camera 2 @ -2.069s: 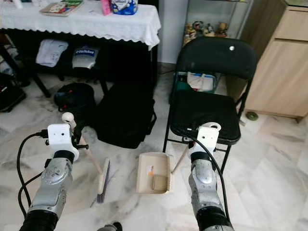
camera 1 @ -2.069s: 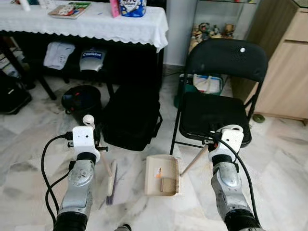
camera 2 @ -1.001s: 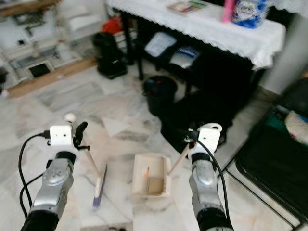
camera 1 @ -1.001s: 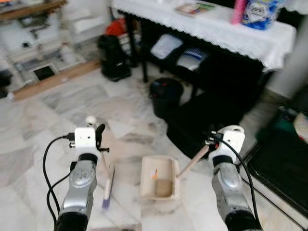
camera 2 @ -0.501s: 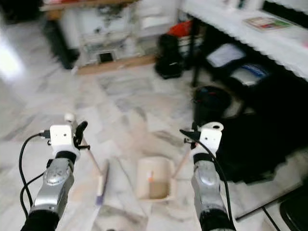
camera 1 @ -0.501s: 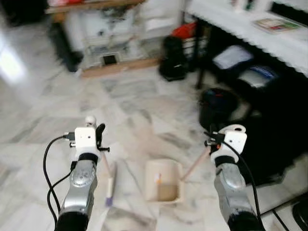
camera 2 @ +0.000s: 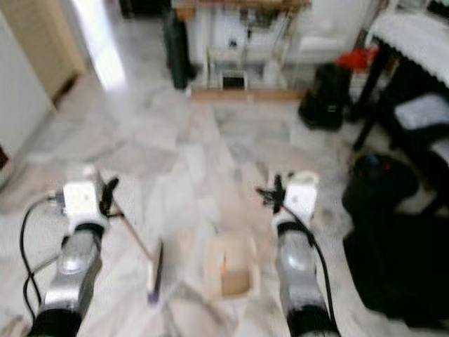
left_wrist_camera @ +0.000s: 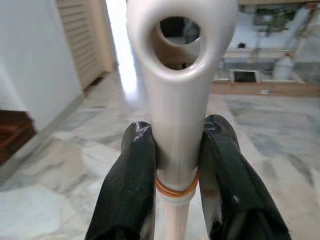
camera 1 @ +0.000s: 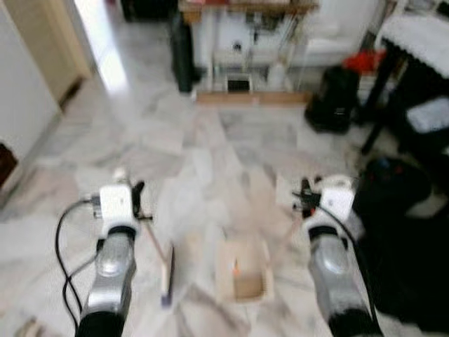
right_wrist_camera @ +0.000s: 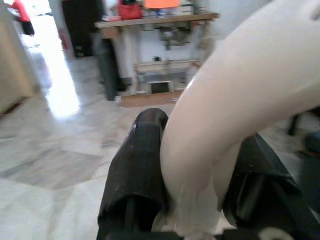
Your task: Sweep floor
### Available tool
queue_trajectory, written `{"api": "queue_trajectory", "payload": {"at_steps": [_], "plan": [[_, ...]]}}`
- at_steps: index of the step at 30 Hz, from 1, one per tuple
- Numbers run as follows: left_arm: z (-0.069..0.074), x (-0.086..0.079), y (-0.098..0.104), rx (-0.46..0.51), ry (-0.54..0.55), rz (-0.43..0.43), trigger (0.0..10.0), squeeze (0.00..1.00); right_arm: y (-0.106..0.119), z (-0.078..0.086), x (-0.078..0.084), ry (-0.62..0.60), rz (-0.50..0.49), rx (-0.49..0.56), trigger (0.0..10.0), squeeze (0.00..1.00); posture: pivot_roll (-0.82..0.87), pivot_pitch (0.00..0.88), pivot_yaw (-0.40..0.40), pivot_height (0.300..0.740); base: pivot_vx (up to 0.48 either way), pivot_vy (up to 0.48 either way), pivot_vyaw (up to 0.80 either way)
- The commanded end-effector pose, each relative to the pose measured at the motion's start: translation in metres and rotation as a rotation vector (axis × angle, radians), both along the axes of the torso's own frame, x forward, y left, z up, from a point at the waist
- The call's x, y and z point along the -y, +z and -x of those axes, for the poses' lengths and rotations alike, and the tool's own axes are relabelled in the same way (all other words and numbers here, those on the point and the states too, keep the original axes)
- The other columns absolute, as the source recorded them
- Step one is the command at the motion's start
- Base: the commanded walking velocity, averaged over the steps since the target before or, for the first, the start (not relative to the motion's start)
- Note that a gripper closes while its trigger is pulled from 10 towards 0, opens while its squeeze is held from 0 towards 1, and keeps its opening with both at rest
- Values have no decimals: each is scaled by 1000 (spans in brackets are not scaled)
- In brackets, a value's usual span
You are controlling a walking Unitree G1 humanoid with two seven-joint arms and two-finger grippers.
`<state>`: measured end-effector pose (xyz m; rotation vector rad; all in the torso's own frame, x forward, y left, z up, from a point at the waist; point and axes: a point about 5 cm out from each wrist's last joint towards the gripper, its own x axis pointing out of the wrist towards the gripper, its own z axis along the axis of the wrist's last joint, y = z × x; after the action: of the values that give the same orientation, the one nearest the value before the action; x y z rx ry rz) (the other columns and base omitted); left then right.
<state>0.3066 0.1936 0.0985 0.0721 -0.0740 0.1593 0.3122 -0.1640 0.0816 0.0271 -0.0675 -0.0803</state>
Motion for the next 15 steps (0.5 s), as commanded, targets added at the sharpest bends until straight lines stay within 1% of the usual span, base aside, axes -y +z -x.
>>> {"api": "queue_trajectory", "payload": {"at_steps": [1, 15], "plan": [[-4, 3, 11, 54, -7, -8, 10000, 0, 14, -4, 3, -11, -16, 58, 10000, 0, -85, 0, 1, 740, 0, 0, 800], [-4, 0, 12, 53, 12, -12, 10000, 0, 16, -5, 5, -19, -24, 59, 10000, 0, -85, 14, 0, 740, 0, 0, 800]]}}
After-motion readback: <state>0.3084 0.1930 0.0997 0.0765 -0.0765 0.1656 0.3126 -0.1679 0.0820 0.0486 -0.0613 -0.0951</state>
